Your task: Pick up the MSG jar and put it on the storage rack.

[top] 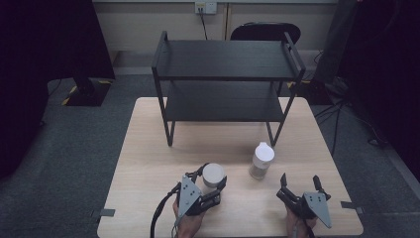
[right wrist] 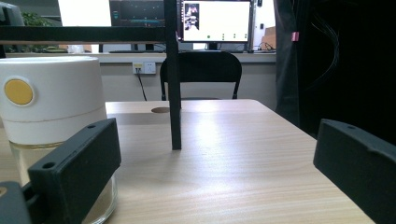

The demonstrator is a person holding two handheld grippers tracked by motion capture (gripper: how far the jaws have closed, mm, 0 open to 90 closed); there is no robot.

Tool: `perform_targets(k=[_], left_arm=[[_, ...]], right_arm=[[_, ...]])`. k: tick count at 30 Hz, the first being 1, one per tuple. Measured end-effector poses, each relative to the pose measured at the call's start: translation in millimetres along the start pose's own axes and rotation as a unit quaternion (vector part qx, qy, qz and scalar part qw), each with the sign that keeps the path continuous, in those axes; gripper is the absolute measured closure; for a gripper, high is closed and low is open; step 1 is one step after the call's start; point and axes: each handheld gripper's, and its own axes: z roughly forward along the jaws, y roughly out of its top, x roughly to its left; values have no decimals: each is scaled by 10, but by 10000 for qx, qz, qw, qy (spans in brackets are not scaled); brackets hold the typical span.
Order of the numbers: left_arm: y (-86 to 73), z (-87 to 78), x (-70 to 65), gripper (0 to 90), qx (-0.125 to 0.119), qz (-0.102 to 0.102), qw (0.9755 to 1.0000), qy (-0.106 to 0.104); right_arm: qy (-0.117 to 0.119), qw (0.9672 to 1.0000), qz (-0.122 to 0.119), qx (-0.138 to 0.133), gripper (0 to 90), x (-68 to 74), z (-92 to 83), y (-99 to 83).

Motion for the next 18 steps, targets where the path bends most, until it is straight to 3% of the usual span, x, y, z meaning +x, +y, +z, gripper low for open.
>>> perform_targets(k=[7, 12, 18], left_arm=[[201, 41, 167, 340, -313, -36, 9995, -44], [430, 90, 333, 341, -521, 15, 9985, -177], [719, 165, 557, 340, -519, -37, 9978, -418]], right_arm=[[19, 10000, -5, -1, 0, -6, 1, 0], [17, 10000, -2, 0, 0, -5, 1, 0], [14, 10000, -1, 1, 0, -4, 1, 1]])
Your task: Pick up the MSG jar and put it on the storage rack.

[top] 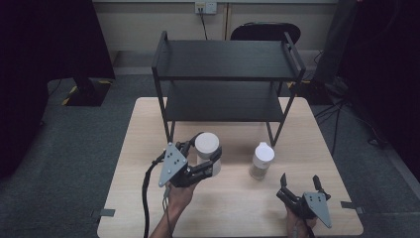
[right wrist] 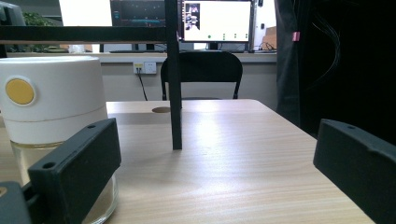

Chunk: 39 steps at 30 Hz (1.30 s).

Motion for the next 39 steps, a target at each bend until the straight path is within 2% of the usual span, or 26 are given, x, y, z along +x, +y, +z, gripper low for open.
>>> perform_targets(k=[4, 7, 12, 16, 20, 22, 24, 26, 30, 31, 32, 35, 36, 37, 39], left_arm=[[203, 91, 161, 340, 11, -63, 9999, -128], [353, 157, 254, 340, 18, -9, 9998, -181], [635, 294, 437, 340, -53, -146, 9995, -290], [897, 419, 548, 341, -150, -104, 9994, -311], [1167, 538, 706, 341, -260, -373, 9982, -391], [1304, 594, 743, 341, -243, -311, 9985, -385], [1459, 669, 748, 341, -197, -140, 9993, -290], [1597, 751, 759, 341, -149, -70, 9997, -157], [1750, 916, 831, 341, -243, -229, 9994, 44], [1793, 1009, 848, 341, -296, -277, 9990, 187], [1793, 1009, 848, 341, -296, -277, 9990, 187], [1840, 1170, 865, 341, -247, -201, 9987, 395], [1868, 1285, 853, 341, -136, -39, 9982, 586], [1868, 1285, 853, 340, -136, -39, 9982, 586], [1857, 1397, 828, 341, -74, 122, 9968, 786]], right_arm=[[-4, 10000, -4, 0, 0, 2, 0, 0], [9, 10000, -5, 3, 0, -3, 1, 1], [12, 10000, -8, 5, 0, -4, 1, 2], [16, 10000, -6, 3, 0, -5, 1, 1], [15, 10000, -2, 1, 0, -5, 0, 0], [17, 10000, 0, -1, 0, -6, 1, 0], [23, 10000, 0, -1, 0, -8, 1, 0], [23, 10000, 1, -1, 0, -8, 1, 0], [24, 10000, 1, -2, 0, -9, 1, -1], [26, 10000, 7, 3, 0, -8, 0, 1], [26, 10000, 7, 3, 0, -8, 0, 1], [22, 10000, 8, 3, 0, -8, 1, 1], [24, 10000, 11, 1, 0, -10, 2, 0], [28, 10000, 11, 4, 0, -11, 2, 1], [30, 10000, 11, 2, 0, -13, 3, 0]])
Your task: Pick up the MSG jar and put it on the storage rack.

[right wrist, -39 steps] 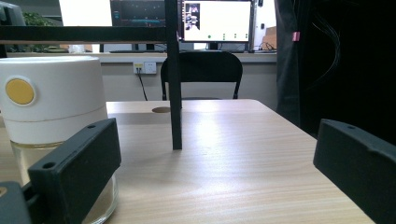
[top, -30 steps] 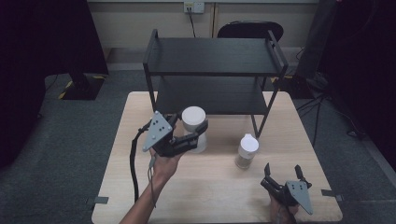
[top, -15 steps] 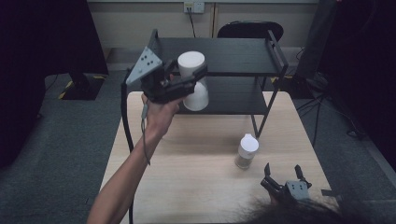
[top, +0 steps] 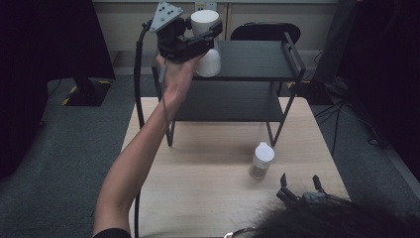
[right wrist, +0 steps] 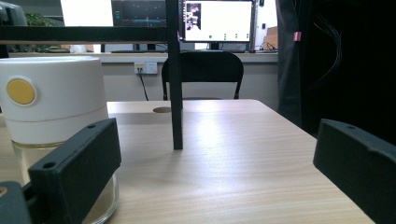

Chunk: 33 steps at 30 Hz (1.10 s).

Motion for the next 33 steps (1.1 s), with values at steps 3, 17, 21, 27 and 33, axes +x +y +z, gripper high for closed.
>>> perform_targets(k=[3, 17, 21, 27, 33], left_arm=[[-34, 132, -39, 341, 103, 91, 9996, 227], [-191, 357, -143, 340, 305, 2, 9970, 710], [-256, 344, -171, 339, 185, 70, 9971, 734], [-308, 347, -191, 338, 98, 80, 9968, 786], [-296, 349, -190, 337, 121, 64, 9968, 788]], right_arm=[[2, 10000, 2, -3, 0, 0, 0, -1], [7, 10000, 2, -5, 0, -4, 0, -2], [11, 10000, 3, -3, 0, -5, 0, -1], [-8, 10000, 5, -4, 0, 2, 1, -1], [-9, 10000, 5, -3, 0, 3, 0, -1]])
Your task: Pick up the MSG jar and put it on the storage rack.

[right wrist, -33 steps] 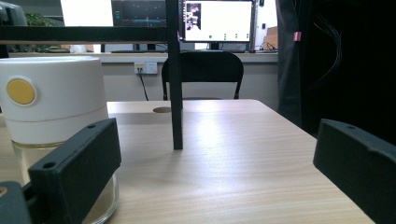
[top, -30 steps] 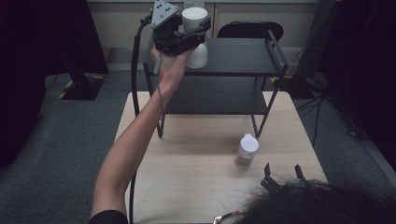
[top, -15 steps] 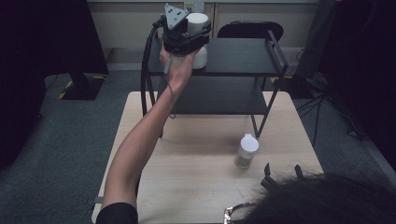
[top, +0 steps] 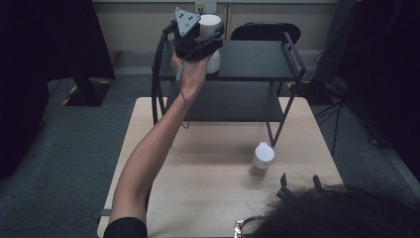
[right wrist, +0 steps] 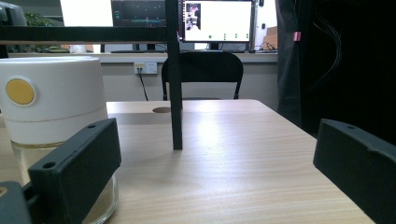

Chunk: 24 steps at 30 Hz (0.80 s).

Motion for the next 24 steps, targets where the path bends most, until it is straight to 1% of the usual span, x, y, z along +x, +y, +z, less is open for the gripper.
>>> perform_targets(k=[7, 8, 9, 11, 12, 14, 16, 17, 20, 23, 24], left_arm=[[39, 0, -5, 335, 76, -3, 10000, 12], [43, 1, -23, 298, 84, -2, 9999, 59], [40, 5, -32, 298, 73, 7, 9999, 81], [33, 10, -51, 228, 50, 42, 9999, 158], [28, 11, -69, 177, 31, 37, 9997, 229], [23, 8, -90, 79, -4, -62, 9995, 300], [32, 11, -123, 0, 15, -56, 9992, 395], [30, 8, -123, 0, 8, -28, 9992, 392], [40, -17, -103, 0, 24, -45, 9995, 318], [7, -48, -97, 0, -71, 8, 9996, 258], [9, -57, -104, 0, -65, 23, 9996, 266]], right_arm=[[16, 10000, -3, -3, 0, -7, -1, -1], [16, 10000, -2, -6, 0, -7, -1, -2], [16, 10000, -2, -6, 0, -7, -1, -2], [17, 10000, 1, -9, 0, -8, -1, -3], [19, 10000, 4, -10, 0, -8, -3, -3], [12, 10000, 3, -12, 0, -7, -3, -4], [12, 10000, 4, -14, 0, -8, -4, -4], [12, 10000, 5, -13, 0, -8, -4, -4], [7, 10000, 8, -19, 0, -6, -4, -6], [5, 10000, 7, -13, 0, -6, -4, -4], [6, 10000, 4, -10, 0, -5, -3, -3]])
